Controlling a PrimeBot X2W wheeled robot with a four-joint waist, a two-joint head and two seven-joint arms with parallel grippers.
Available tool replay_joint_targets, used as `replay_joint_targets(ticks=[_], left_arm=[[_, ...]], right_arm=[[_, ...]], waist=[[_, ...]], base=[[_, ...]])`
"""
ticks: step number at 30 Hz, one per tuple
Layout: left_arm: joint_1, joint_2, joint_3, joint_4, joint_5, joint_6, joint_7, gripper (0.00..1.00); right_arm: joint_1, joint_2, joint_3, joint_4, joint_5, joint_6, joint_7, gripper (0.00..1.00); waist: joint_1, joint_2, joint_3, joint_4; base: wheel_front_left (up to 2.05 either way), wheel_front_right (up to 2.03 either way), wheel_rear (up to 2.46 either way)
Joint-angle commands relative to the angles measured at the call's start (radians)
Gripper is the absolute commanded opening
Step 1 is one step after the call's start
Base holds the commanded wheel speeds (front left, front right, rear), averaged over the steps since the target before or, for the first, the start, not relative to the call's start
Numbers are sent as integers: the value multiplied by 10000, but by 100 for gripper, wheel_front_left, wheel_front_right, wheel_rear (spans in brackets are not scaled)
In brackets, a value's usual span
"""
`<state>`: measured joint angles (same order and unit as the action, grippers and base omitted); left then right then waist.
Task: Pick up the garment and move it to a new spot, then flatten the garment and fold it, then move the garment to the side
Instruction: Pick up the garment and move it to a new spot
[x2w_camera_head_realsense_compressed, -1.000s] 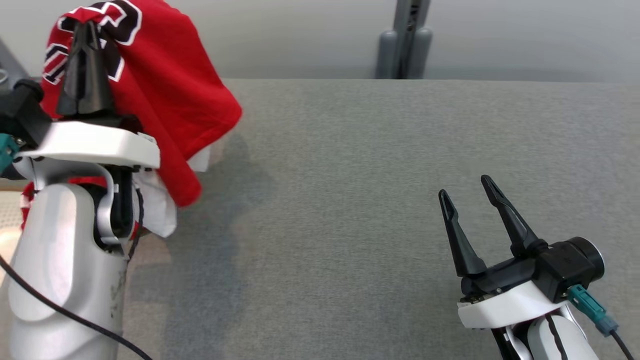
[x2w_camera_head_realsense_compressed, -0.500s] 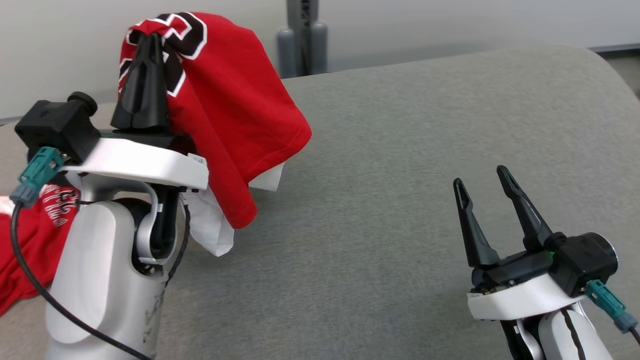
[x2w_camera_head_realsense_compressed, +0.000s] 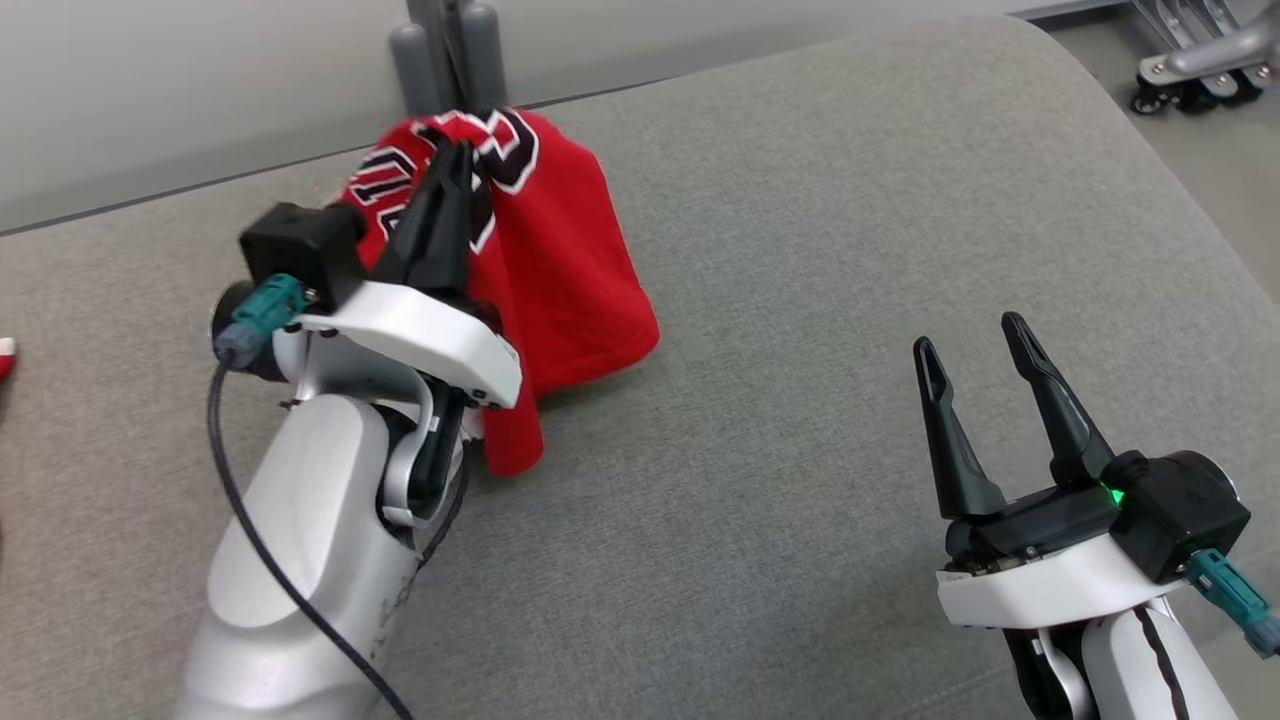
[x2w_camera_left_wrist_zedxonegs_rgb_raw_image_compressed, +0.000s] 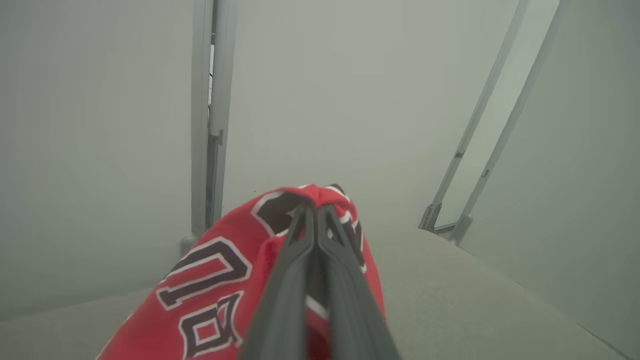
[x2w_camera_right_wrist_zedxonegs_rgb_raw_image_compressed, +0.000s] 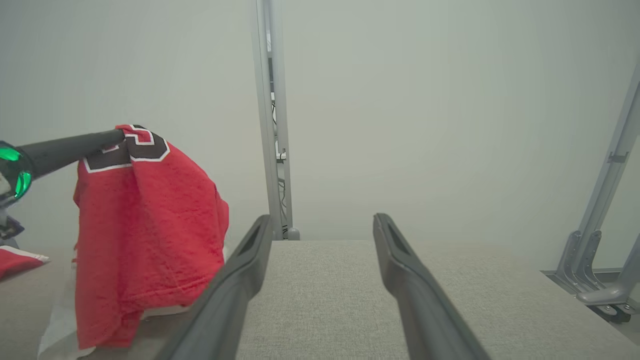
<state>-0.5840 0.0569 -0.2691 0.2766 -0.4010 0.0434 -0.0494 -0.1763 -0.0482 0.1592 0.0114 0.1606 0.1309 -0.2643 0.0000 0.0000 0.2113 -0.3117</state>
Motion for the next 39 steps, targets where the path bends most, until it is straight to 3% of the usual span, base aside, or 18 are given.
replay_joint_targets(ticks=[1,5,8,10,12,17,25,32,39], left_arm=[[-212,36,-66,276,-67,-64,-91,0],[-479,-18,-663,1715,-318,-235,-353,0],[-802,-40,-1150,2672,-543,-249,-700,20],[-993,-36,-1509,3157,-726,-231,-902,44],[-1194,-32,-1859,3535,-933,-210,-1107,100],[-1665,-41,-2597,3926,-1445,-306,-1557,100],[-1261,-39,-2847,2585,-1914,-138,-2113,100],[339,201,-1945,722,-1535,259,-2156,100],[2220,207,-869,-785,-924,321,-2162,100]], right_arm=[[-136,-41,-9,-43,78,-3,-8,100],[-276,-41,6,-113,105,-3,-8,100],[-435,-41,36,-183,177,-3,-8,100],[-499,-41,60,-224,227,-3,-8,100],[-561,-39,58,-240,267,-3,-8,100],[-566,-41,-13,-273,326,-1,-8,100],[-350,-42,-50,-208,139,-1,-8,100],[-69,-45,116,-99,-83,-3,-8,100],[268,-45,101,85,-236,-1,-8,100]], waist=[[0,0,184,-201],[0,0,536,-464],[0,0,842,-625],[0,0,1025,-707],[0,0,1169,-753],[0,0,1312,-716],[0,0,780,44],[0,0,63,1038],[0,0,-547,2029]], base=[[0,0,0],[0,0,0],[0,0,0],[0,0,0],[0,0,0],[0,0,0],[0,0,0],[0,0,0],[0,0,0]])
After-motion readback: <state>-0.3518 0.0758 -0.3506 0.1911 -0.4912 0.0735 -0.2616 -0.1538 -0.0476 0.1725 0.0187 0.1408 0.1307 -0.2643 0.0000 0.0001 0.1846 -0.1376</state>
